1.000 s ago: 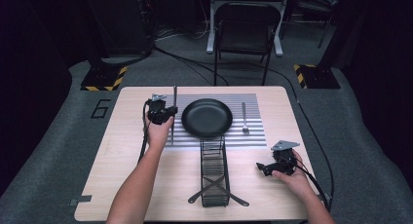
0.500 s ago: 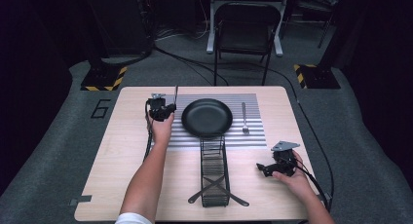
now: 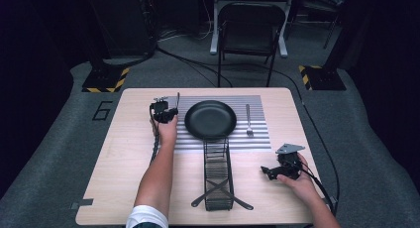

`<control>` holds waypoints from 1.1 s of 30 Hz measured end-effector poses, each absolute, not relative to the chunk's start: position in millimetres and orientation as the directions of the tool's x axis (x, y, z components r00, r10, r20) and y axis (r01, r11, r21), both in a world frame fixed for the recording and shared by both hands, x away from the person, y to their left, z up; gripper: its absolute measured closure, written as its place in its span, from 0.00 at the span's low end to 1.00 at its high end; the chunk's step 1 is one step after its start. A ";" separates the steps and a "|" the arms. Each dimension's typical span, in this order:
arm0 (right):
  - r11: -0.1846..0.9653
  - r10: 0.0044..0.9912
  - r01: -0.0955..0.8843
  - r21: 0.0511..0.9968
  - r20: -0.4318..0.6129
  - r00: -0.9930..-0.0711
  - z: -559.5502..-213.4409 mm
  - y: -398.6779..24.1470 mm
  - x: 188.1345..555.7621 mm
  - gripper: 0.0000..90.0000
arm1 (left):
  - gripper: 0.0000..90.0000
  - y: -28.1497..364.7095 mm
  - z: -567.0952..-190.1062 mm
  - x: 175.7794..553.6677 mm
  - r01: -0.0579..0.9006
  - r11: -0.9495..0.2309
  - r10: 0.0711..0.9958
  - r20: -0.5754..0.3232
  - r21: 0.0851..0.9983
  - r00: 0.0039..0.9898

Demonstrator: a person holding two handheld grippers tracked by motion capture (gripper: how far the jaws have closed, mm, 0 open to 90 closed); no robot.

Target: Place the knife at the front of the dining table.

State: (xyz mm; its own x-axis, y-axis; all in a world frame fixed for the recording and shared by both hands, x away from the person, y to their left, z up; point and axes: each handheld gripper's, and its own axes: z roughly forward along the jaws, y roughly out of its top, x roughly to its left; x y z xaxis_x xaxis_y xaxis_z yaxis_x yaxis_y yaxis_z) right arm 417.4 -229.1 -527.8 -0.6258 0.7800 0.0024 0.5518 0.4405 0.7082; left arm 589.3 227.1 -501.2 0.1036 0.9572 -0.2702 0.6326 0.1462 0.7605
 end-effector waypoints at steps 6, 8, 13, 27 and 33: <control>0.439 0.782 0.553 0.709 0.002 -0.623 -527.9 -228.9 417.0 0.00 | 0.92 222.8 -514.2 594.6 0.654 0.163 0.962 -0.267 0.738 0.061; 0.439 0.782 0.553 0.708 0.001 -0.623 -527.9 -228.9 416.8 0.00 | 0.92 221.4 -516.4 596.3 0.655 0.160 0.963 -0.264 0.738 0.062; 0.440 0.781 0.553 0.708 0.002 -0.624 -527.9 -228.9 416.8 0.00 | 0.92 218.7 -518.7 599.6 0.661 0.132 0.967 -0.242 0.739 0.077; 0.439 0.782 0.552 0.709 0.000 -0.623 -528.0 -228.3 415.5 0.00 | 0.90 216.6 -519.9 601.7 0.680 0.143 0.971 -0.236 0.719 0.046; 0.442 0.780 0.550 0.708 -0.002 -0.625 -528.0 -228.4 415.2 0.00 | 0.91 222.1 -520.2 601.1 0.678 0.156 0.967 -0.252 0.718 0.045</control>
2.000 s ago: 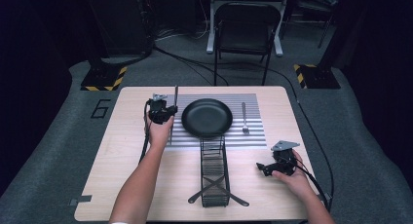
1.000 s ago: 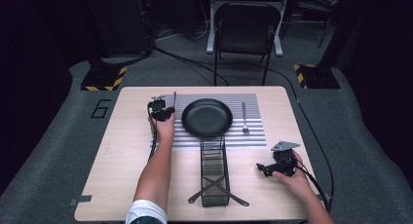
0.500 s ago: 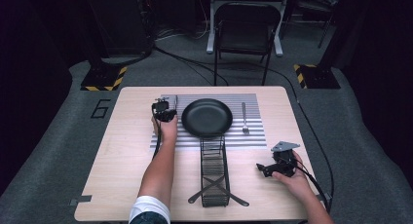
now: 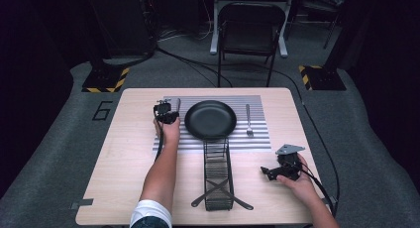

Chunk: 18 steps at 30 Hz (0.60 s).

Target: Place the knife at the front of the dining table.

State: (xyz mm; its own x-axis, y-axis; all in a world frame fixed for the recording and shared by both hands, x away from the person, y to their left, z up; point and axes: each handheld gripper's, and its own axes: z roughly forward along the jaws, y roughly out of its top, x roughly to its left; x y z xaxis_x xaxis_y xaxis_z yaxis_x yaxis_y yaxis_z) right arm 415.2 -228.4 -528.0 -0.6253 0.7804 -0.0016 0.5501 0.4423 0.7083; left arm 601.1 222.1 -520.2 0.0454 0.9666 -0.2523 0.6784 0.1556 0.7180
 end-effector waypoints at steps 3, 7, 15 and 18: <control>0.443 0.780 0.550 0.708 -0.002 -0.625 -528.0 -228.4 415.2 0.00 | 0.90 223.7 -519.8 601.0 0.682 0.159 0.966 -0.257 0.714 0.043; 0.442 0.781 0.551 0.708 -0.001 -0.625 -528.0 -228.4 415.2 0.00 | 0.89 224.4 -519.8 600.6 0.682 0.151 0.966 -0.253 0.716 0.052; 0.443 0.780 0.550 0.708 -0.002 -0.626 -528.0 -228.4 415.2 0.00 | 0.80 229.0 -512.4 596.0 0.682 0.113 0.971 -0.227 0.723 0.080; 0.443 0.780 0.550 0.708 -0.002 -0.626 -528.0 -228.4 415.2 0.00 | 0.76 233.1 -510.0 590.3 0.692 0.100 0.970 -0.225 0.715 0.092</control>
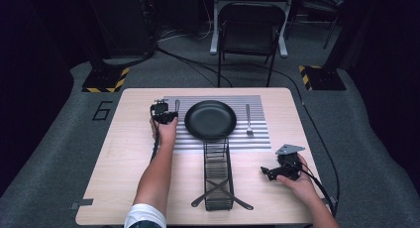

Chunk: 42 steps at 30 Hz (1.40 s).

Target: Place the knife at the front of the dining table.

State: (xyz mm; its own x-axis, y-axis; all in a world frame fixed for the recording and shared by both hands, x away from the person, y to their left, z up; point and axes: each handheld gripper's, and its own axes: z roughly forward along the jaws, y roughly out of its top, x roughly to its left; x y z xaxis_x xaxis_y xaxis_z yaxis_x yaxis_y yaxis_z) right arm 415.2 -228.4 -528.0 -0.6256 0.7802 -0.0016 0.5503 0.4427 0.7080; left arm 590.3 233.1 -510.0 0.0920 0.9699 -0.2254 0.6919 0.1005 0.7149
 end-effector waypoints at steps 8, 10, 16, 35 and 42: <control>0.442 0.780 0.550 0.708 -0.002 -0.625 -528.0 -228.4 415.1 0.00 | 0.74 244.6 -507.2 574.1 0.718 0.087 0.961 -0.249 0.690 0.122; 0.442 0.781 0.550 0.708 -0.002 -0.625 -528.0 -228.4 415.1 0.00 | 0.75 246.4 -507.2 571.5 0.723 0.072 0.960 -0.244 0.687 0.136; 0.442 0.780 0.551 0.708 -0.001 -0.625 -528.0 -228.4 415.2 0.00 | 0.74 250.4 -513.5 566.2 0.738 0.086 0.952 -0.275 0.669 0.138; 0.445 0.777 0.548 0.708 -0.001 -0.629 -528.0 -228.5 415.8 0.00 | 0.71 246.3 -514.2 556.1 0.736 0.103 0.943 -0.302 0.669 0.143; 0.446 0.777 0.547 0.708 -0.002 -0.630 -528.0 -228.5 415.8 0.00 | 0.65 239.1 -493.3 545.8 0.716 0.036 0.940 -0.267 0.697 0.213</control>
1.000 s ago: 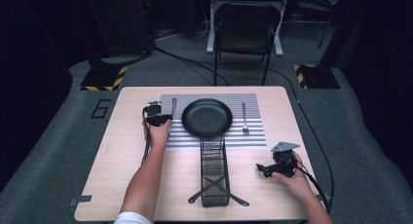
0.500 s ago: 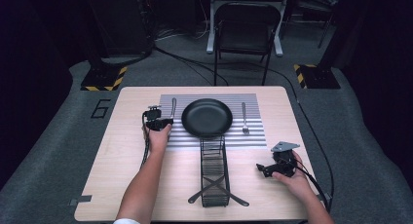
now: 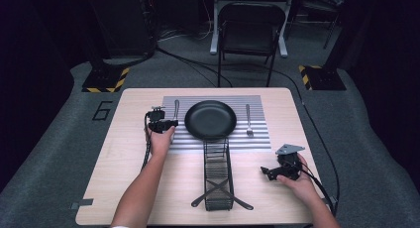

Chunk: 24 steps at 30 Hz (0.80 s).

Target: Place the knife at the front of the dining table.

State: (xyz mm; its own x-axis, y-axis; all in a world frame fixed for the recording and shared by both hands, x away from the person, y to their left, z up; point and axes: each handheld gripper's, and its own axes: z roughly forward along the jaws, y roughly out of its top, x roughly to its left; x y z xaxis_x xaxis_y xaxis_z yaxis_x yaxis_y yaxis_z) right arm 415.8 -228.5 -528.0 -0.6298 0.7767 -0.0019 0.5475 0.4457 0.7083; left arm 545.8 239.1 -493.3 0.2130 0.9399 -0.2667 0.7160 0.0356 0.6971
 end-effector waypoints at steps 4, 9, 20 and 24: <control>0.445 0.776 0.548 0.709 0.000 -0.630 -528.0 -228.5 415.8 0.00 | 0.63 235.5 -477.2 536.0 0.693 0.001 0.930 -0.255 0.721 0.264; 0.445 0.776 0.548 0.708 0.000 -0.631 -528.0 -228.6 415.8 0.00 | 0.62 235.0 -463.1 523.5 0.663 -0.056 0.924 -0.214 0.746 0.318; 0.445 0.777 0.549 0.708 -0.001 -0.629 -528.0 -228.5 415.8 0.00 | 0.59 257.9 -442.8 490.5 0.600 -0.107 0.910 -0.166 0.792 0.381; 0.445 0.777 0.548 0.708 -0.002 -0.630 -528.0 -228.5 415.8 0.00 | 0.57 267.3 -438.3 479.7 0.587 -0.106 0.907 -0.164 0.802 0.388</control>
